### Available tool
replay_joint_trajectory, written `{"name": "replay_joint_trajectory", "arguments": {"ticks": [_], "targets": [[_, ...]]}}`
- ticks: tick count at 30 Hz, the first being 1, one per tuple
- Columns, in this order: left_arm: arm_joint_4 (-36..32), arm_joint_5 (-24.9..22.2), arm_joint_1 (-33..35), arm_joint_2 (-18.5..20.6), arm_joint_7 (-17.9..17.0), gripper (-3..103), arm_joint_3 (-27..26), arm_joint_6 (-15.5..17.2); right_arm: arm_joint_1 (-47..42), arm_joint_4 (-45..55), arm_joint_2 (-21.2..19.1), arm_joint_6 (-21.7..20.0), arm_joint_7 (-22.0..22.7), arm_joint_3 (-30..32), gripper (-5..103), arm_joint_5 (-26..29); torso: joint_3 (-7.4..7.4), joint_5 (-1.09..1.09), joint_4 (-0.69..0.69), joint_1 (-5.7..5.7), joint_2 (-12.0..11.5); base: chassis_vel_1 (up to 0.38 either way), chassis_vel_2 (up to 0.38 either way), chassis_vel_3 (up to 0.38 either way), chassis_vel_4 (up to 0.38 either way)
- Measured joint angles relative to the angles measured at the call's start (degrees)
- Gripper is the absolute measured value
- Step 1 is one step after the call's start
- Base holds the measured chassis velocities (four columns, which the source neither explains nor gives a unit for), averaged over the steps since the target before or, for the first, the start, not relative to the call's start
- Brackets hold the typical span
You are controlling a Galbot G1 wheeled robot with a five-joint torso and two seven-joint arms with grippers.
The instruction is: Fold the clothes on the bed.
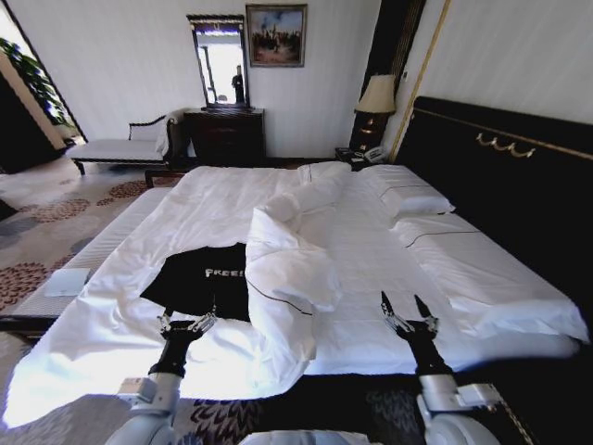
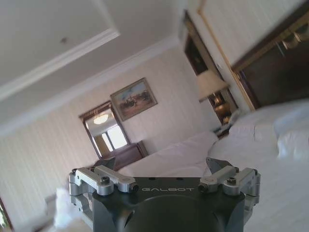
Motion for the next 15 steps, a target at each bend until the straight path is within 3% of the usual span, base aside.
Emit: {"name": "replay_joint_trajectory", "arguments": {"ticks": [2,3,7,8,11,15], "targets": [[-0.81,-0.01,0.75,-1.75,0.1,100,-0.71,0.01,1.92,0.65,-1.86,-1.45,2.78,-2.13,100,9.75,0.01,0.02,-0.02,0.0,0.0,0.0,0.0,0.0,0.0],[-0.81,-0.01,0.75,-1.75,0.1,100,-0.71,0.01,1.92,0.65,-1.86,-1.45,2.78,-2.13,100,9.75,0.01,0.02,-0.02,0.0,0.0,0.0,0.0,0.0,0.0],[-3.46,0.31,4.53,-5.62,0.82,100,-2.43,-0.11,9.88,1.41,-6.46,-5.87,10.67,-5.03,100,29.66,0.01,0.02,0.0,0.01,-0.01,0.0,0.0,0.0,0.0],[-3.46,0.31,4.53,-5.62,0.82,100,-2.43,-0.11,9.88,1.41,-6.46,-5.87,10.67,-5.03,100,29.66,0.01,0.02,0.0,0.01,-0.01,0.0,0.0,0.0,0.0],[-4.59,1.43,6.73,-8.93,0.98,100,-2.76,-1.54,17.53,-1.09,-11.55,-10.44,17.09,-6.84,100,41.05,0.01,0.0,0.04,0.0,-0.01,0.0,0.0,0.0,0.0],[-4.5,1.44,6.47,-9.96,0.82,100,-1.9,-2.12,21.44,-3.52,-13.13,-14.33,21.52,-7.8,100,45.65,0.01,0.01,0.01,0.01,-0.01,0.0,0.0,0.0,0.0]]}}
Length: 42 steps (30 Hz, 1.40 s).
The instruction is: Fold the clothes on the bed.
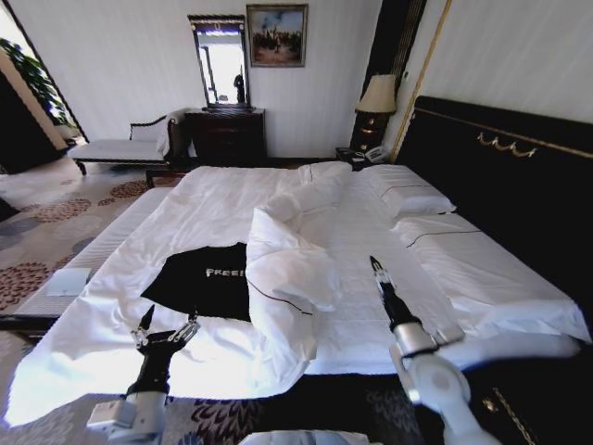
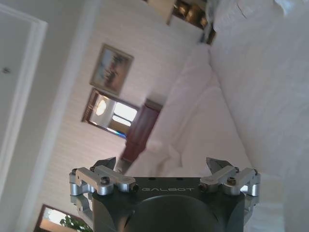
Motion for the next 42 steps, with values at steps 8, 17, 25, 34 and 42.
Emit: {"name": "replay_joint_trajectory", "arguments": {"ticks": [8,17,25,34,42], "targets": [[-1.83,-5.2,-1.62,5.83,-1.04,100,0.1,1.59,2.85,-3.95,1.63,-6.45,3.1,-1.74,100,-1.23,0.0,-0.01,-0.02,0.0,0.0,0.0,0.0,0.0,0.0],[-2.19,-7.92,-1.26,9.76,-1.67,100,-1.36,1.08,5.5,-9.92,5.28,-7.97,0.68,-3.74,100,-4.65,-0.01,-0.02,-0.03,0.0,0.0,0.0,0.0,0.0,0.0],[-1.12,-5.2,0.17,5.09,-2.13,100,-1.83,-1.22,18.07,-19.35,5.17,-7.88,-0.34,-8.82,100,-2.85,0.0,-0.02,0.01,0.0,0.0,0.0,0.0,0.0,0.0],[-2.25,-5.73,0.49,3.4,-2.83,100,-3.64,-0.82,26.42,-28.96,4.83,-7.65,-0.4,-13.56,100,-1.96,0.0,-0.01,-0.01,0.0,0.0,0.0,0.0,0.0,0.0],[-1.48,-3.05,-0.14,2.45,-3.24,100,-2.43,0.13,29.13,-32.01,5.49,-7.9,-1.4,-16.05,100,-0.72,0.0,-0.01,-0.01,0.0,0.0,0.0,0.0,0.0,0.0]]}}
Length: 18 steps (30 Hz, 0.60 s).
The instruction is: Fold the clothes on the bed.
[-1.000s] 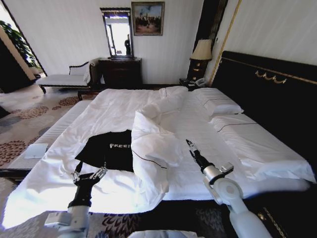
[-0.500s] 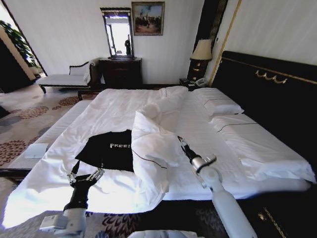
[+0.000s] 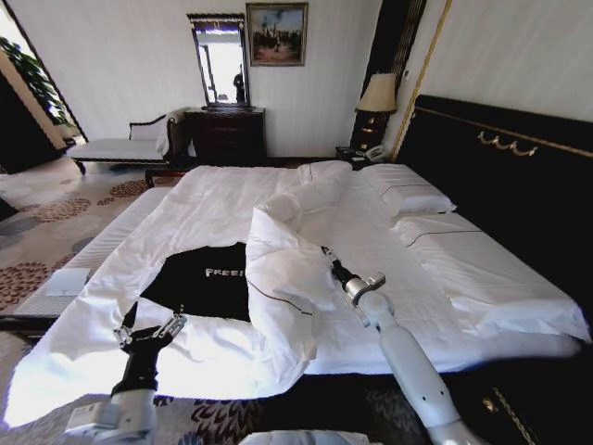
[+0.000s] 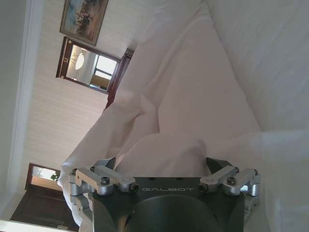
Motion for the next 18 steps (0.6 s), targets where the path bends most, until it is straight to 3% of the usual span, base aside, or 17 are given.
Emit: {"name": "replay_joint_trajectory", "arguments": {"ticks": [12,14,15,18], "targets": [[-0.02,0.9,0.59,-1.13,-0.01,100,0.02,-0.98,0.79,2.07,0.31,-0.27,-1.71,-2.36,102,-0.42,0.0,0.0,0.0,0.0,0.0,0.0,0.0,0.0,0.0],[0.12,1.12,0.52,-1.26,-0.01,100,0.15,-1.09,0.9,2.4,0.07,-0.31,-2.02,-2.6,99,-0.47,0.0,0.0,0.0,0.0,0.0,0.0,0.0,0.0,0.0],[0.3,1.17,0.5,-1.31,-0.02,100,0.17,-1.27,0.93,2.55,-0.11,-0.36,-2.36,-2.72,89,-0.8,0.0,0.0,0.0,0.0,0.0,0.0,0.0,0.0,0.0],[0.42,1.08,0.52,-1.31,-0.03,100,0.05,-1.44,0.92,2.55,-0.18,-0.38,-2.53,-2.82,83,-1.33,0.0,0.0,0.0,0.0,0.0,0.0,0.0,0.0,0.0]]}}
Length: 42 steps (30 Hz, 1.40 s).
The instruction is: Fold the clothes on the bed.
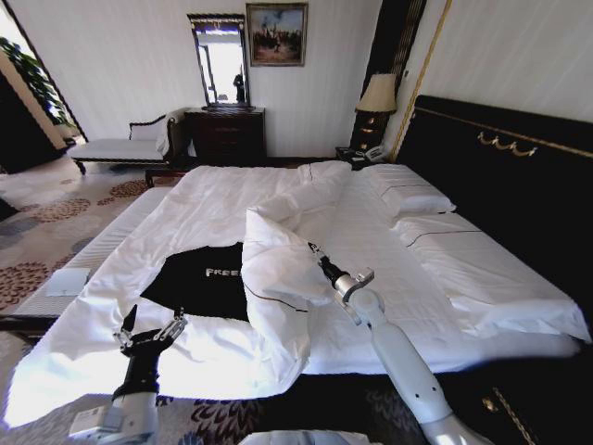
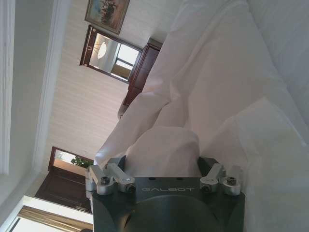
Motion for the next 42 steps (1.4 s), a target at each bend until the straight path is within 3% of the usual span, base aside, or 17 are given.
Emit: {"name": "replay_joint_trajectory", "arguments": {"ticks": [5,9,11,15,17,20,22,29,34,36,42], "targets": [[0.65,-0.62,0.09,0.09,-0.02,100,-0.48,-0.7,-0.31,-0.29,0.04,0.0,-0.43,-0.24,67,-1.39,0.0,0.0,0.0,0.0,0.0,0.0,0.0,0.0,0.0],[1.36,-1.26,-0.04,0.18,-0.03,100,-0.66,-1.05,-0.55,-0.36,0.16,0.14,-1.09,-0.52,44,-2.37,0.0,0.0,0.01,0.0,0.0,0.0,0.0,0.0,0.0],[1.45,-1.44,-0.12,0.21,-0.02,100,-0.7,-1.06,-0.62,-0.35,0.16,0.2,-1.3,-0.55,44,-2.57,0.0,0.0,0.01,0.0,0.0,0.0,0.0,0.0,0.0],[1.91,-2.14,-0.74,0.48,-0.03,100,-0.82,-1.06,-1.37,1.18,-0.03,0.6,-1.92,-0.37,23,-2.81,0.0,0.0,0.01,0.0,0.0,0.0,0.0,0.0,0.0],[2.05,-2.27,-0.97,0.54,-0.04,100,-0.82,-1.06,-1.72,1.9,-0.05,0.81,-1.9,-0.19,23,-2.79,0.0,0.0,0.01,0.0,0.0,0.0,0.0,0.0,0.0],[2.42,-2.73,-1.55,0.63,-0.06,100,-0.75,-1.0,-3.41,4.96,-0.1,1.93,-1.84,0.85,6,-2.73,0.0,0.0,0.02,0.0,0.0,0.0,0.0,0.0,0.0],[2.66,-3.16,-1.86,0.81,-0.06,100,-0.75,-0.94,-5.04,7.53,-0.28,2.57,-1.7,2.09,2,-2.7,0.0,0.01,0.03,0.0,0.0,0.0,0.0,0.0,0.0],[3.48,-4.29,-2.82,1.34,-0.11,100,-0.95,-0.89,-12.12,15.71,-1.07,3.86,-0.98,7.56,1,-2.87,0.0,0.0,0.01,0.0,0.0,0.0,0.0,0.0,0.0],[3.81,-5.08,-3.3,1.45,-0.13,100,-0.79,-0.95,-21.56,22.8,-0.8,6.57,2.04,13.93,1,-5.67,0.0,0.01,0.01,-0.01,0.01,0.0,0.0,0.0,0.0],[3.83,-5.62,-3.33,1.62,-0.12,100,-0.77,-1.12,-26.27,26.43,-0.62,8.57,4.84,17.83,1,-6.04,-0.01,0.02,0.01,-0.01,0.0,0.0,0.0,0.0,0.0],[3.88,-6.08,-3.83,1.82,-0.11,100,-0.59,-1.17,-33.9,31.11,-0.55,13.65,6.21,24.93,1,-6.25,-0.01,0.01,0.01,-0.02,0.0,0.0,0.0,0.0,0.0]]}}
